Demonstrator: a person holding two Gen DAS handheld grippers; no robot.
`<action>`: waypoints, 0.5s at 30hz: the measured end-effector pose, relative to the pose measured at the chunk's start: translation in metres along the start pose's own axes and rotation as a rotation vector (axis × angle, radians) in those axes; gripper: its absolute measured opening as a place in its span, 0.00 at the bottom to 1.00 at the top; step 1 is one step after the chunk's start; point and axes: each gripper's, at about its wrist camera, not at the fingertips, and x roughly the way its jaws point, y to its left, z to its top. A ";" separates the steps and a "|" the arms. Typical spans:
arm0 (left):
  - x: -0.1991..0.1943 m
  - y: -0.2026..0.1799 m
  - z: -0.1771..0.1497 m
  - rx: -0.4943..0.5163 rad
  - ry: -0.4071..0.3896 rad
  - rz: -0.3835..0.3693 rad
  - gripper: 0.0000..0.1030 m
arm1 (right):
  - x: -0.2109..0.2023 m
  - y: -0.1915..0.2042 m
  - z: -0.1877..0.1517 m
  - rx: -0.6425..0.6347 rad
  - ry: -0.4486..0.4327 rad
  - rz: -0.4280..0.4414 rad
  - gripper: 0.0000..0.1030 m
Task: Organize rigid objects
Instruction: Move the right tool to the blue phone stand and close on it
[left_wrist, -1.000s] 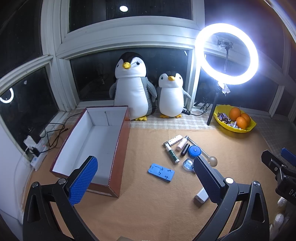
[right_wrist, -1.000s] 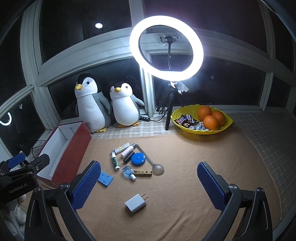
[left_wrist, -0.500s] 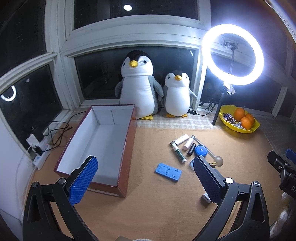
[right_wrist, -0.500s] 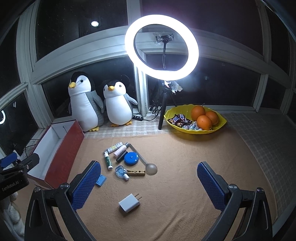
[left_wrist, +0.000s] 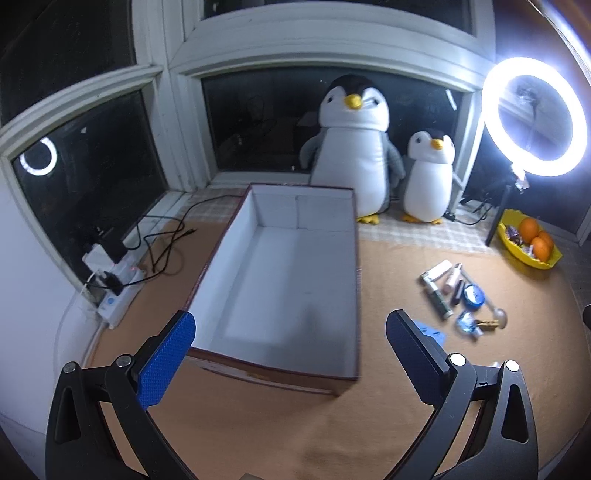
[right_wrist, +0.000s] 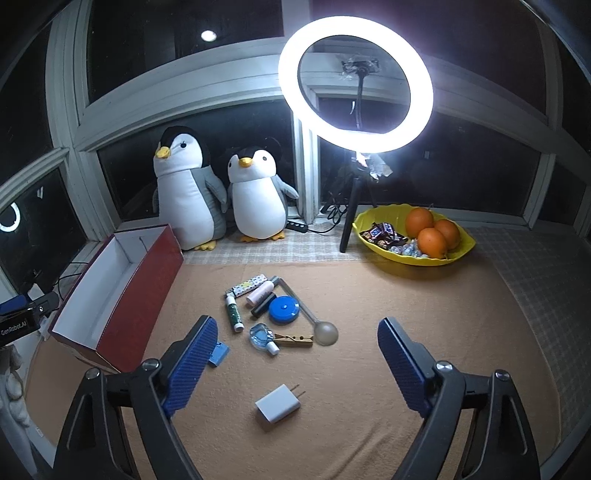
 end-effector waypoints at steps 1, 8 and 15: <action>0.007 0.008 0.000 -0.005 0.017 0.007 0.95 | 0.004 0.003 0.000 -0.005 0.007 0.007 0.82; 0.049 0.060 -0.007 -0.045 0.122 0.040 0.81 | 0.032 0.021 -0.011 -0.022 0.068 0.063 0.81; 0.087 0.100 -0.008 -0.110 0.202 0.064 0.56 | 0.059 0.035 -0.013 -0.062 0.105 0.103 0.81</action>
